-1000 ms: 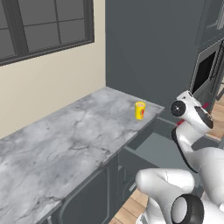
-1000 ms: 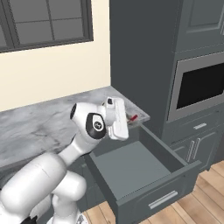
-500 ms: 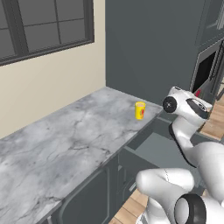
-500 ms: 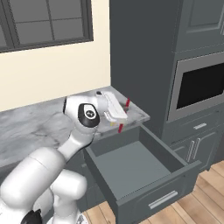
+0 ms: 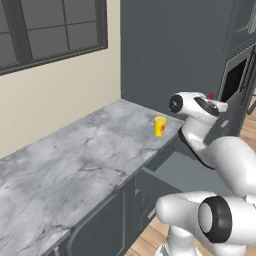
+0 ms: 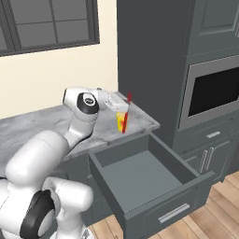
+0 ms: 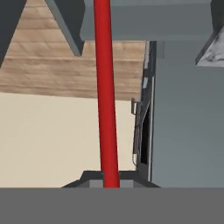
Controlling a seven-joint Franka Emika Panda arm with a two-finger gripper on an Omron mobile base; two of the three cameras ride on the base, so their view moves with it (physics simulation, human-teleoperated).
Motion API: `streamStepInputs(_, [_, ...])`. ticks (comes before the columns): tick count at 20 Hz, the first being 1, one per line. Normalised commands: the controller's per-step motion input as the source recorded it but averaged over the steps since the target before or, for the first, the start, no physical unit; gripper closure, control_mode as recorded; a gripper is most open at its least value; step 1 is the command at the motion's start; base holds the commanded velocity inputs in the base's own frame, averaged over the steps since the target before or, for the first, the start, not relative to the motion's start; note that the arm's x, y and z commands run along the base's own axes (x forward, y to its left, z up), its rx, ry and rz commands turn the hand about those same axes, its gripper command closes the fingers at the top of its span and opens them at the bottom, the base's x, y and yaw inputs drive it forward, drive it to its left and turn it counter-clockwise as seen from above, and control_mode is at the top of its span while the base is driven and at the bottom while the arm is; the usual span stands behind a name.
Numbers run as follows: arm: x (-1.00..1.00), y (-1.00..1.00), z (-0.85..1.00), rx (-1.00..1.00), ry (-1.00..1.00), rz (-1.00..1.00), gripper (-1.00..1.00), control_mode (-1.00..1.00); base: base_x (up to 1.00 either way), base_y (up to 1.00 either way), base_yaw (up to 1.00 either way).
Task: Pick up the straw from the right drawer and put it inside the smoothie cup.
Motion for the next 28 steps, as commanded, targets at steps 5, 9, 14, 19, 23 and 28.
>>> streamStepInputs(5, [0.51,0.26,0.01,0.0,0.02,0.0,1.0,-1.0,0.0,0.0,0.0])
streamStepInputs(9, [0.53,0.16,0.0,0.0,-0.05,0.0,1.0,-1.0,0.0,0.0,0.0])
streamStepInputs(14, [0.5,0.19,-0.03,0.0,-0.12,0.0,1.0,-1.0,0.0,0.0,0.0])
streamStepInputs(19, [0.42,0.18,-0.12,0.0,-0.13,0.0,1.0,-1.0,0.0,0.0,0.0])
streamStepInputs(23, [0.38,0.12,-0.14,0.0,-0.08,0.0,1.0,-1.0,0.0,0.0,0.0])
streamStepInputs(28, [0.44,0.08,-0.15,0.0,0.0,0.0,1.0,-1.0,0.0,0.0,0.0])
